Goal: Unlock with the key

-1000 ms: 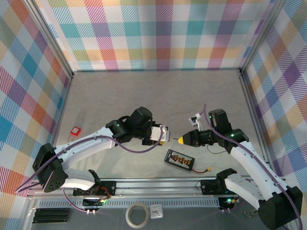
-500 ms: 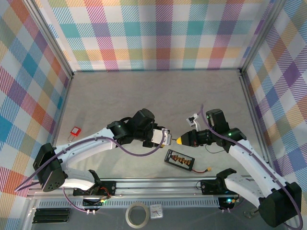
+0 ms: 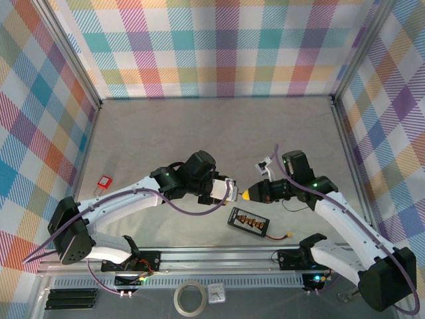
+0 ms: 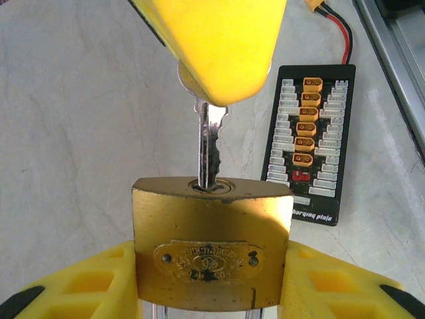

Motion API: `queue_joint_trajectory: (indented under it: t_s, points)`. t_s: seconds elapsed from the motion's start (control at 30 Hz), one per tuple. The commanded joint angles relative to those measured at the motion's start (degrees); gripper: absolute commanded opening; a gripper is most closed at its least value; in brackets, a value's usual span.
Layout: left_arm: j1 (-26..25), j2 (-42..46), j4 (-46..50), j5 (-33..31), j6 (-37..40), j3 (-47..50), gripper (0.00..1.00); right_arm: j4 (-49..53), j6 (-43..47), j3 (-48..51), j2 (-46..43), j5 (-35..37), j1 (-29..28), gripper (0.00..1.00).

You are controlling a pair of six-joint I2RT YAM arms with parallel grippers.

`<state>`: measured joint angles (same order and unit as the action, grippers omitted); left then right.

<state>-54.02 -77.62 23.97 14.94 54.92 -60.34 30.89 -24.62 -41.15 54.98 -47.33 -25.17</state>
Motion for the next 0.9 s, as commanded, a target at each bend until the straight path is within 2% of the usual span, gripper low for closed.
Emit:
queue_joint_trajectory:
  t_s: [0.0,0.3,0.5,0.87]
  points:
    - [-0.9,-0.2,-1.2,1.4,-0.1,-2.9,0.14,-1.0,0.5,0.1,0.3,0.0,-0.4,0.0]
    - [-0.9,0.3,-1.4,1.3,-0.5,-2.9,0.14,0.0,1.5,0.5,1.6,2.2,-0.4,0.0]
    - [-1.2,0.3,-0.8,1.7,-0.6,-2.9,0.14,-2.0,0.6,0.2,1.8,0.7,-0.4,0.0]
    - [-4.0,-0.9,-1.2,0.7,-1.6,-4.9,0.12,-1.2,1.1,-0.6,4.0,1.0,-1.9,0.0]
